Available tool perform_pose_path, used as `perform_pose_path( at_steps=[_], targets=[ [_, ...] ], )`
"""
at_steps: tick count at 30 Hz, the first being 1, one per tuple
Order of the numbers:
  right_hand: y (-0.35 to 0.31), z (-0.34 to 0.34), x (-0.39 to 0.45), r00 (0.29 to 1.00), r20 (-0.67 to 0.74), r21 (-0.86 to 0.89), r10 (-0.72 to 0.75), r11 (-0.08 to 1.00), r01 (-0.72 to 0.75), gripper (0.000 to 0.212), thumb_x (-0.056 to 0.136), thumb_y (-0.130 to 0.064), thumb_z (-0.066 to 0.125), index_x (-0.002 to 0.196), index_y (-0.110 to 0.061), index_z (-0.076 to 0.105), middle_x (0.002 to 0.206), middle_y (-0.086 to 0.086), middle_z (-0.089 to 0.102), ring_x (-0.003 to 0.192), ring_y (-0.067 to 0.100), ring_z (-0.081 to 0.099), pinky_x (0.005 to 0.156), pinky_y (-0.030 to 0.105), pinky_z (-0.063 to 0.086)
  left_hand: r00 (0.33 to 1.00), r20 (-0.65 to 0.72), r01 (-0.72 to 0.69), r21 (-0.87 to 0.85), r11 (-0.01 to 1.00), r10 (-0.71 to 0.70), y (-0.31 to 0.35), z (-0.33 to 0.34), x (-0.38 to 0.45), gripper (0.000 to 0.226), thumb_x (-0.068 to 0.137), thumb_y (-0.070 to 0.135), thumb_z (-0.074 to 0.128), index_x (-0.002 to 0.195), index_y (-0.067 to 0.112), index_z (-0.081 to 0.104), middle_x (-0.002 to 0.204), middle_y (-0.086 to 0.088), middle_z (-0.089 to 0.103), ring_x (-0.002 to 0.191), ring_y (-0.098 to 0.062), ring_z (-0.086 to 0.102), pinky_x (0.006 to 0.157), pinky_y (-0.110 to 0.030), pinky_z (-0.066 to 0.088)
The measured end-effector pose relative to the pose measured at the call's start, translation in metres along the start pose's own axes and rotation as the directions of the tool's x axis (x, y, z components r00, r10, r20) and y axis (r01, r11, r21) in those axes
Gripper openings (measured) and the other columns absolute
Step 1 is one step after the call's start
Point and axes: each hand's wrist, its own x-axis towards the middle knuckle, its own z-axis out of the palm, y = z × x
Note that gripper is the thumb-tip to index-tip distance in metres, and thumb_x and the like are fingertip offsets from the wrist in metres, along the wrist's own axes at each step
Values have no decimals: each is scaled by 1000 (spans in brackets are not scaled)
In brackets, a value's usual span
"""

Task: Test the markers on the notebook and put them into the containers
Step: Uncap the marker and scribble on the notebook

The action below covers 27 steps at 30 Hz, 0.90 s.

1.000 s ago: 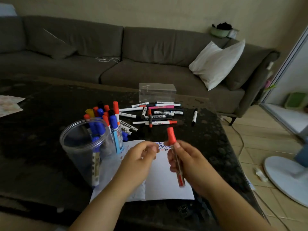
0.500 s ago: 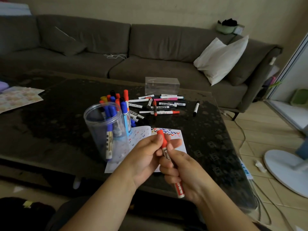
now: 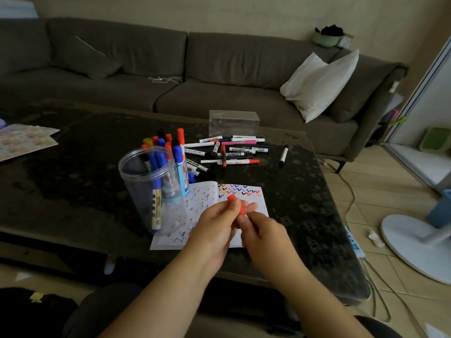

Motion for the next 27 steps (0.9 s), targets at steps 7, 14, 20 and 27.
perform_pose_path(
  at_steps=[7,14,20,27],
  targets=[
    [-16,-14,-5,858,506,771,87,400,-496,37,99,-32,37,79,-10,58,51,-4,34,38,1,22,31,11,18,958,287,54,-122,991,-17,12,-5,-16,24,83,29,47,89,9,58,95,-14,72,88,-22,69,70,-27,56],
    [8,0,-15,988,130,229,88,966,-117,29,99,-32,43,90,-17,65,47,-9,49,41,1,40,46,16,33,997,29,-77,37,996,76,39,-19,13,25,98,25,41,87,9,56,95,-8,73,95,-15,69,91,-30,45],
    [11,-8,-6,962,166,469,219,840,-272,29,100,-29,41,101,-19,69,69,1,56,54,11,50,56,26,44,988,-112,-75,246,966,105,21,-18,20,21,95,32,49,92,24,68,102,4,66,103,-10,58,93,-31,44],
    [17,-12,22,958,166,738,235,615,-279,26,100,-6,40,108,-18,61,90,15,61,67,19,68,66,29,58,939,-253,-58,547,835,231,8,-33,34,11,88,32,61,78,28,64,80,11,65,81,-7,58,67,-20,42]
  ],
)
